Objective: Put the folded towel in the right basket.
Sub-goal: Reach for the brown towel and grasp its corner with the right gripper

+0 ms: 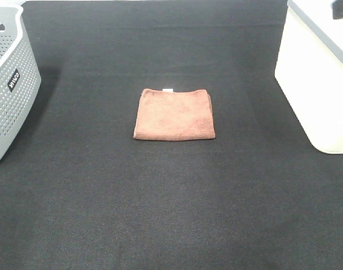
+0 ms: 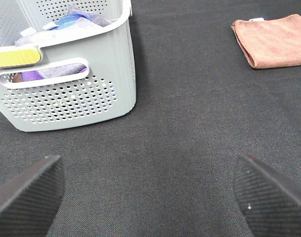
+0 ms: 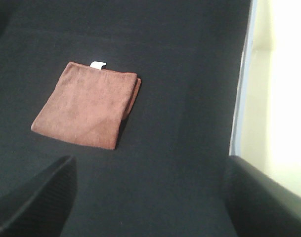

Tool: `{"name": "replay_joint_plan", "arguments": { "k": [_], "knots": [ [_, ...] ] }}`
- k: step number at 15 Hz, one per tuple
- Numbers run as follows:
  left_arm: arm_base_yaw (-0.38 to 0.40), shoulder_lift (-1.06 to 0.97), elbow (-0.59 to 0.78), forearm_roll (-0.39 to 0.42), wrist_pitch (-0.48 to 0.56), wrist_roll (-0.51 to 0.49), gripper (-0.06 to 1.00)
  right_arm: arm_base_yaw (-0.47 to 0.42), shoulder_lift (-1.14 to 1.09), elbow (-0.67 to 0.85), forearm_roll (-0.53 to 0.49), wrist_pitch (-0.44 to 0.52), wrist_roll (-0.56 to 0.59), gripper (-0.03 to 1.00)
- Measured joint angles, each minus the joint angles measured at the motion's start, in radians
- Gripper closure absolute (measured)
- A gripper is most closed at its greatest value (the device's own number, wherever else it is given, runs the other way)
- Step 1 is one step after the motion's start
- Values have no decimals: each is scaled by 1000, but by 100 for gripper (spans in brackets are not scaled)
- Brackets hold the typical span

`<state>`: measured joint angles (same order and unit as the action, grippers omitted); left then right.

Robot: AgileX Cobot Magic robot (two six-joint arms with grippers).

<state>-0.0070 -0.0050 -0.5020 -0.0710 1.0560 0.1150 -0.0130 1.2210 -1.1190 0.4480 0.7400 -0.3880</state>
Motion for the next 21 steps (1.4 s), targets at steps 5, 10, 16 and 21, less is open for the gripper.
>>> {"name": "replay_joint_plan", "arguments": {
  "k": [5, 10, 16, 21],
  "knots": [
    [0, 0, 0, 0, 0, 0, 6, 96, 203, -139, 25, -26, -47, 21],
    [0, 0, 0, 0, 0, 0, 6, 270, 363, -236, -44, -89, 0, 21],
    [0, 0, 0, 0, 0, 0, 6, 279, 693, -472, -36, 106, 83, 21],
    [0, 0, 0, 0, 0, 0, 6, 278, 887, -656, -121, 283, 222, 21]
  ]
}}
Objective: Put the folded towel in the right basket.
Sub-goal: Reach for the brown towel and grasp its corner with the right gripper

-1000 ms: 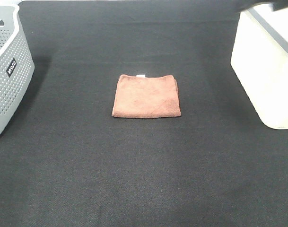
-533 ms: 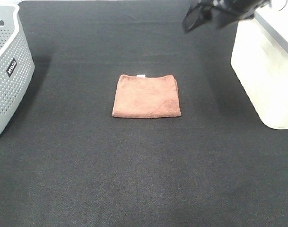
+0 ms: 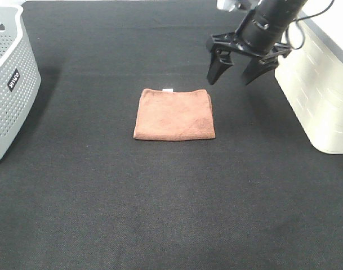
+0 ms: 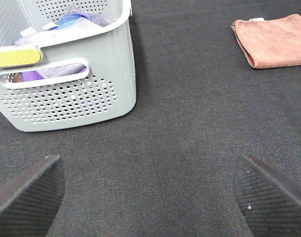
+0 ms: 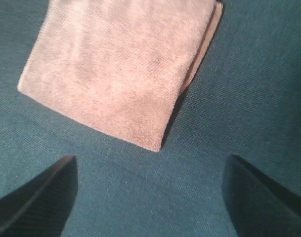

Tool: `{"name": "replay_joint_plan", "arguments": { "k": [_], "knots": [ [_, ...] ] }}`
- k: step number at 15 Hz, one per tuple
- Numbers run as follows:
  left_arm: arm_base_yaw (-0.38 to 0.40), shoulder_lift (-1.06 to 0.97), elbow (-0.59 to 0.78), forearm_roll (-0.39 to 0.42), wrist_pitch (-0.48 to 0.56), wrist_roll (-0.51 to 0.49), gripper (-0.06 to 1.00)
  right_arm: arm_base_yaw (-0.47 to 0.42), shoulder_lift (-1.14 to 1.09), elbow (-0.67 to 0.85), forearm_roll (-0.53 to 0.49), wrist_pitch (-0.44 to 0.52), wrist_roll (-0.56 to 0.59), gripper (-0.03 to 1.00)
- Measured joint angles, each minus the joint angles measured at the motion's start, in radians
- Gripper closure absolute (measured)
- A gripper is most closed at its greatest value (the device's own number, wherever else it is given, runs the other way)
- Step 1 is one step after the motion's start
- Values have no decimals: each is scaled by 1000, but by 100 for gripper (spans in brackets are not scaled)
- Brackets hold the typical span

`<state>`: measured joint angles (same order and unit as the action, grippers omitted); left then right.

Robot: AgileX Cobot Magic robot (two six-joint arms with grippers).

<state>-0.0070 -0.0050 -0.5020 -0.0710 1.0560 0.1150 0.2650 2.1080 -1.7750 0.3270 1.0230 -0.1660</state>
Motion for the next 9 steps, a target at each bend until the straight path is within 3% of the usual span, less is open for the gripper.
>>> {"name": "replay_joint_plan", "arguments": {
  "k": [3, 9],
  "knots": [
    [0, 0, 0, 0, 0, 0, 6, 0, 119, -99, 87, 51, 0, 21],
    [0, 0, 0, 0, 0, 0, 6, 0, 328, -232, 101, 73, 6, 21]
  ]
}}
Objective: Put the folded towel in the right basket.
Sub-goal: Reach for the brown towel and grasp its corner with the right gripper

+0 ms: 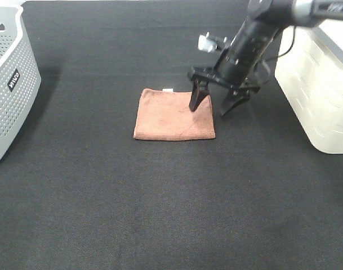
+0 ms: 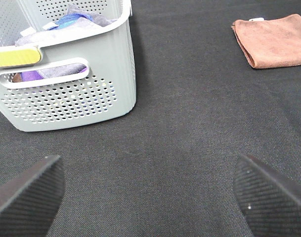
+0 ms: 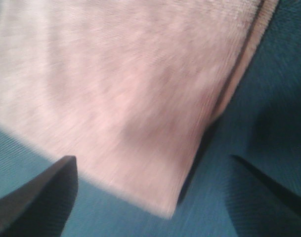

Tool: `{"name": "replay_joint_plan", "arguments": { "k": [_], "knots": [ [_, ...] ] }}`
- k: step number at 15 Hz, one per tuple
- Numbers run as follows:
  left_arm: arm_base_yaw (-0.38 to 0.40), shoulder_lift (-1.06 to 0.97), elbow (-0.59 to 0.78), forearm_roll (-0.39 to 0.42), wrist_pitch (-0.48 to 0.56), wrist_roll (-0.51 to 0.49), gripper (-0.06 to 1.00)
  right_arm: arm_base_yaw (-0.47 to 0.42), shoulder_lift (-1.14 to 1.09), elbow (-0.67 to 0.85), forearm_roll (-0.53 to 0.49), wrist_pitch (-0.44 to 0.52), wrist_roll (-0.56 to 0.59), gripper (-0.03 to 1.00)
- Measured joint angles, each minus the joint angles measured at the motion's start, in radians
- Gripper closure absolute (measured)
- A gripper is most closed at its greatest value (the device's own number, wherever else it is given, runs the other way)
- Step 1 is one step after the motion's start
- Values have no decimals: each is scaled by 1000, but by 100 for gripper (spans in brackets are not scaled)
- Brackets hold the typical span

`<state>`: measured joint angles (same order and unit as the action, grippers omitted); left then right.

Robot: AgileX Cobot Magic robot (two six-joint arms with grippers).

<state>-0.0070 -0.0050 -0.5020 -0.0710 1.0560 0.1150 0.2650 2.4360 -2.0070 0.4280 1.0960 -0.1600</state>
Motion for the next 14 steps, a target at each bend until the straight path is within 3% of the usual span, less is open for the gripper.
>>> {"name": "replay_joint_plan", "arguments": {
  "k": [9, 12, 14],
  "knots": [
    [0, 0, 0, 0, 0, 0, 6, -13, 100, -102, 35, -2, 19, 23],
    [0, 0, 0, 0, 0, 0, 6, -24, 112, -107, 115, 0, -2, 32],
    [0, 0, 0, 0, 0, 0, 6, -23, 123, -107, 177, 0, -11, 47]
  ]
}}
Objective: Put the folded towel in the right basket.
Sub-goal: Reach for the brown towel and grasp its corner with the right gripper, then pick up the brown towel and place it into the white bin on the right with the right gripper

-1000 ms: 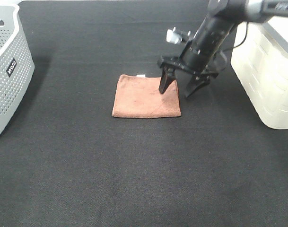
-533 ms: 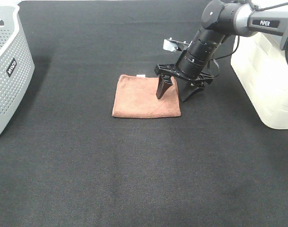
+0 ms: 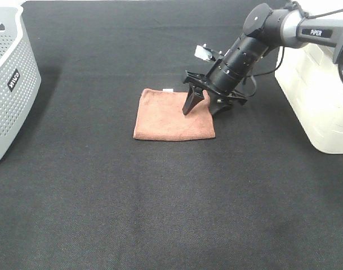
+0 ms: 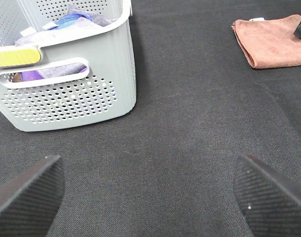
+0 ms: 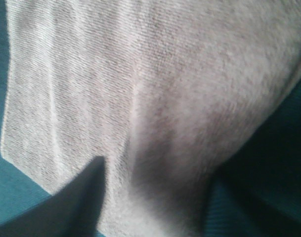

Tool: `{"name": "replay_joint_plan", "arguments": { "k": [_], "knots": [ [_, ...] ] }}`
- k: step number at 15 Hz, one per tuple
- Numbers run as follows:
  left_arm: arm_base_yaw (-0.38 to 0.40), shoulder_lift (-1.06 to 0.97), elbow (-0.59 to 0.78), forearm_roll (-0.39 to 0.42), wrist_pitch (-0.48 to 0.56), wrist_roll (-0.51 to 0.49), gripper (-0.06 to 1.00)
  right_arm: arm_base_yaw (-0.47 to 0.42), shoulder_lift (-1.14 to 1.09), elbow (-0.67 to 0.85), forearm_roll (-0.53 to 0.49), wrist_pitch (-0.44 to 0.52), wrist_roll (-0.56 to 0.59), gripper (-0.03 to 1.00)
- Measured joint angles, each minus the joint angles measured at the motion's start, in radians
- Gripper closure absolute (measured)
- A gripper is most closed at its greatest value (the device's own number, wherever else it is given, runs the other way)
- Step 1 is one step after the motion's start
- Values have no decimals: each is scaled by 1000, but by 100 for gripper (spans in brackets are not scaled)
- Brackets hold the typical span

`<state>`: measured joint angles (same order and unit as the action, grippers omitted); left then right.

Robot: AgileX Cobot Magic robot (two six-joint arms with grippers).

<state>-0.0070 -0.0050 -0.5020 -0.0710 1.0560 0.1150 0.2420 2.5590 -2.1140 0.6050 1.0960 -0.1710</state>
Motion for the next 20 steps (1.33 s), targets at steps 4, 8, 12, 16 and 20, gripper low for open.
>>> {"name": "replay_joint_plan", "arguments": {
  "k": [4, 8, 12, 16, 20],
  "knots": [
    [0, 0, 0, 0, 0, 0, 6, 0, 3, 0, 5, 0, -2, 74],
    [0, 0, 0, 0, 0, 0, 6, 0, 3, 0, 3, 0, -7, 94],
    [0, 0, 0, 0, 0, 0, 6, 1, -54, -13, -21, 3, -24, 94],
    [0, 0, 0, 0, 0, 0, 6, 1, -195, -111, -92, 103, -24, 94],
    [0, 0, 0, 0, 0, 0, 6, -21, -326, -230, -176, 115, 12, 94]
  ]
}}
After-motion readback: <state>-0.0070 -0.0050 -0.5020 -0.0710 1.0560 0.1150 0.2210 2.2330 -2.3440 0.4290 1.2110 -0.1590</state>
